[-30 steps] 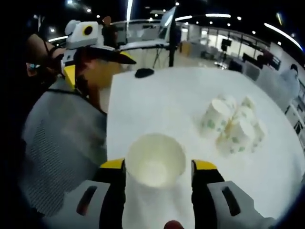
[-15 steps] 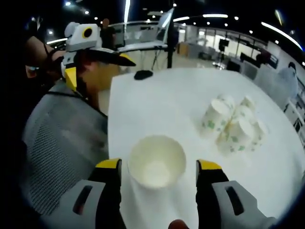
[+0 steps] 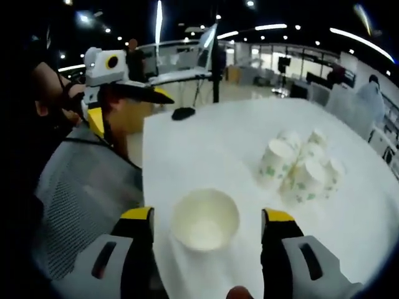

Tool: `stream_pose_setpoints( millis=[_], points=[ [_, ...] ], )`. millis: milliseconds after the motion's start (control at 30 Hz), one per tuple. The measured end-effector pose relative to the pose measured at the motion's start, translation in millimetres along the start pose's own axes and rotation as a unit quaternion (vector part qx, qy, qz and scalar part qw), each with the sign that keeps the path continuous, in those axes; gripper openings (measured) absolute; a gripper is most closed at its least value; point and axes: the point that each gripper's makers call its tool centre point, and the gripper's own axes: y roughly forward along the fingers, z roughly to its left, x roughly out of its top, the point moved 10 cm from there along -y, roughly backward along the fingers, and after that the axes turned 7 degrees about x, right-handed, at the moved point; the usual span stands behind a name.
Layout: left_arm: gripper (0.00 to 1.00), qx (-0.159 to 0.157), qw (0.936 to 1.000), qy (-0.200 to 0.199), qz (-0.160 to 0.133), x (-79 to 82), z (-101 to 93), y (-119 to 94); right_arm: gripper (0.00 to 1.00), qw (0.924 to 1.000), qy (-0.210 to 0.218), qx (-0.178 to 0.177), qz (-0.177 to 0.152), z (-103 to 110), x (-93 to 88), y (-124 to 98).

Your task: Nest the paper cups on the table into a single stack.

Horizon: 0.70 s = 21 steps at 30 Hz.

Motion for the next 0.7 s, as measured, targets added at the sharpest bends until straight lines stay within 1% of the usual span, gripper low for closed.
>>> stream_pose_setpoints(
  millis=[33, 167, 233, 300, 567, 700],
  points=[
    [0.96, 0.000, 1.0000, 0.000, 0.000, 0.2, 0.0, 0.1, 0.69, 1.0000, -0.001, 0.000, 0.000, 0.2, 0.3, -0.4],
    [0.96, -0.001, 1.0000, 0.000, -0.002, 0.8, 0.2, 1.2, 0.71, 0.9998, -0.001, -0.004, -0.018, 1.4, 2.7, -6.6],
    [0.96, -0.002, 1.0000, -0.001, -0.002, 0.9, 0.2, 1.7, 0.71, 0.9996, 0.007, -0.011, -0.025, 1.3, 3.4, -10.3],
    [0.96, -0.004, 1.0000, 0.000, -0.002, 1.2, 0.1, 2.3, 0.72, 0.9990, 0.013, -0.019, -0.040, 0.6, 4.6, -13.9],
    [0.96, -0.009, 0.9999, -0.002, -0.004, 3.6, 2.6, 5.2, 0.72, 0.9967, 0.019, -0.041, -0.067, 0.9, 7.9, -26.6],
    [0.96, -0.012, 0.9999, -0.002, -0.006, 5.4, 2.8, 7.1, 0.72, 0.9955, 0.025, -0.056, -0.073, -1.1, 6.3, -32.0]
  ],
)
